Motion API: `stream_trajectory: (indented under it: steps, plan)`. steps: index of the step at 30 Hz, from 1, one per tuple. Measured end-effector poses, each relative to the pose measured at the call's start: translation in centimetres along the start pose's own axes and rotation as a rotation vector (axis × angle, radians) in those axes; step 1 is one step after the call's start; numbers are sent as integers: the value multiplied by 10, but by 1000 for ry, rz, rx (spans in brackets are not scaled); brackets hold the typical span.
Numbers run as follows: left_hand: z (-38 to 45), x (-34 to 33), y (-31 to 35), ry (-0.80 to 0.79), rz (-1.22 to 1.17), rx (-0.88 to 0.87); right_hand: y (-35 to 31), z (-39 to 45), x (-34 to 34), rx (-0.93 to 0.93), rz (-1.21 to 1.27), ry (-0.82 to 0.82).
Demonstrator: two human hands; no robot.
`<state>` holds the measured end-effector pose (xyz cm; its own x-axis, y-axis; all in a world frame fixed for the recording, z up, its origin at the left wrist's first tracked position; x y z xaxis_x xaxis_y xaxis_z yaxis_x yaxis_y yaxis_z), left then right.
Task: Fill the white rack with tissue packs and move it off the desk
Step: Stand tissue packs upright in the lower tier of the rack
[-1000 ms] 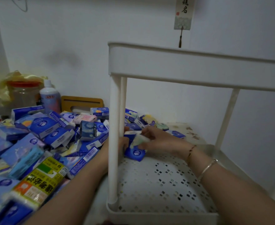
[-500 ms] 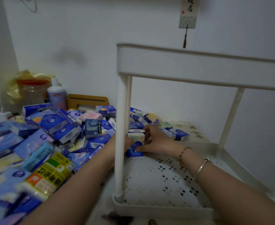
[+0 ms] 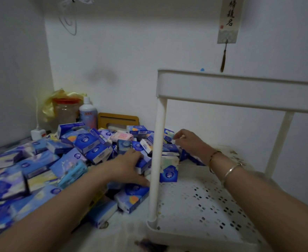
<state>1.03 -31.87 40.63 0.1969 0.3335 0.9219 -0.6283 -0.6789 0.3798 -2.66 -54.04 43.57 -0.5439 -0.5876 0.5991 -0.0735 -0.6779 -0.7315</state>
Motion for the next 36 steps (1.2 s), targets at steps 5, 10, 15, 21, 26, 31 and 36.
stream_trajectory:
  steps: [5, 10, 15, 21, 26, 31, 36]
  plan:
    - [-1, -14, -3, 263, 266, 21, -13, 13, -27, -39, -257, -204]
    - [1, -13, -4, 445, 242, 10, -8, 29, -42, -90, -288, -210]
    - [-5, 10, 4, 670, -145, 4, 1, 29, -30, -181, -9, 77]
    - [-31, 39, 19, 303, -738, -21, -6, -5, 26, 10, 411, 366]
    - [-40, 33, 44, 105, -629, -124, -16, -45, 50, 55, 231, 167]
    - [-18, 8, 58, 293, -432, -161, -22, -72, 50, 65, 221, -39]
    - [-17, -24, 61, 360, -485, -237, -12, -93, 37, 105, 184, -164]
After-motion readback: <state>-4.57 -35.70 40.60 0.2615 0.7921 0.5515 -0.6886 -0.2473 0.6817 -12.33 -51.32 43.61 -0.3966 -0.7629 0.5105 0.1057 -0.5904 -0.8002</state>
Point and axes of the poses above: each hand's wrist, its own z-axis towards the middle knuckle, its own x-axis out of the back of the hand, y = z × x, the point moved 2 cm from there along z, towards the middle knuckle, and after that the axes turned 8 degrees about y, right-handed, at the moved point
